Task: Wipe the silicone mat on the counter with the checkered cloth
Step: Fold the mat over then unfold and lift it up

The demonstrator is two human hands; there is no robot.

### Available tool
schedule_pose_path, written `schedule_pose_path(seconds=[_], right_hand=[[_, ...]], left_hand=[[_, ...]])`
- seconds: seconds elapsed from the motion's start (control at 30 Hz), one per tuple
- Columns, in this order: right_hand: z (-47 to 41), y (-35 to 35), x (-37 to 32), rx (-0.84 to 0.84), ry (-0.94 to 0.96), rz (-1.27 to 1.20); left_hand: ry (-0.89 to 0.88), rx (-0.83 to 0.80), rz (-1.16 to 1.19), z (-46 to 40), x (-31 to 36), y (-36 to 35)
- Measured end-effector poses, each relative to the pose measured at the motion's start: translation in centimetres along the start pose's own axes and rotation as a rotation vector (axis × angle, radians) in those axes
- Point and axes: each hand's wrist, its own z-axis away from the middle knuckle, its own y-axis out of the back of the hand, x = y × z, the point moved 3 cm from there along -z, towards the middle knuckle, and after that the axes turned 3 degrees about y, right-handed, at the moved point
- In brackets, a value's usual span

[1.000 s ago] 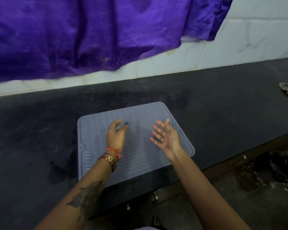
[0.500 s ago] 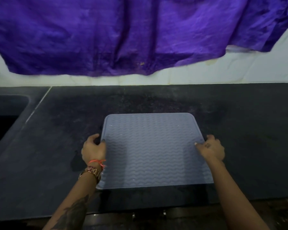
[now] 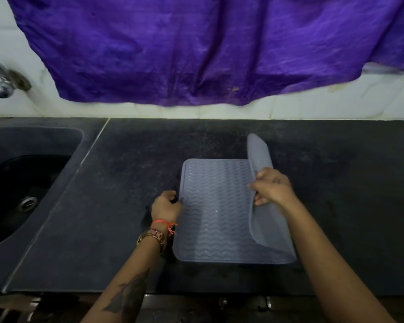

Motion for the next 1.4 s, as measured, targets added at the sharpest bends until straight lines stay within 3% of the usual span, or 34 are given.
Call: schedule_pose_path(seconds=[0.13, 0.3, 0.6, 0.7, 0.87, 0.9, 0.97, 1.03, 1.07, 1.13, 1.23, 1.4], right_hand=[[0.6, -7.3, -1.1, -0.138, 0.024, -0.003], [1.1, -13.2, -1.0, -0.146, 0.031, 0.127], [1.8, -17.1, 0.3, -0.060, 0.087, 0.212], [2.3, -17.2, -0.1, -0.031, 0.212, 0.481], [3.7, -15.7, -0.8, -0.301, 0.430, 0.680], [3.9, -14.5, -0.6, -0.281, 0.454, 0.690], [3.9, -11.3, 0.2, -0.044, 0.462, 0.705], [3.8, -7.3, 1.4, 0.239, 0.352, 0.721], [3.3, -5.7, 2.2, 0.282, 0.272, 0.734], [2.0, -3.8, 3.9, 0.149, 0.102, 0.658], [0.6, -3.4, 5.0, -0.099, -0.005, 0.276], [-0.9, -3.4, 3.7, -0.121, 0.064, 0.113]], left_hand=[[0.027, -0.090, 0.075, -1.1, -0.8, 0.3], [0.042, -0.184, 0.141, -2.3, -1.3, 0.5], [-0.042, -0.260, 0.054, -3.2, -0.8, 0.5], [-0.075, -0.271, -0.004, -3.2, -0.1, 0.3], [-0.049, -0.261, -0.023, -3.5, 0.9, 0.1], [-0.036, -0.260, -0.007, -3.6, 1.0, 0.0], [-0.005, -0.261, 0.004, -3.7, 1.1, -0.1], [0.017, -0.261, -0.015, -3.9, 1.3, -0.1], [0.019, -0.262, -0.034, -3.9, 1.4, -0.1], [0.017, -0.266, -0.067, -4.1, 1.6, -0.2], [0.006, -0.278, -0.084, -4.2, 1.9, -0.1], [-0.010, -0.289, 0.030, -3.8, 1.8, 0.6]])
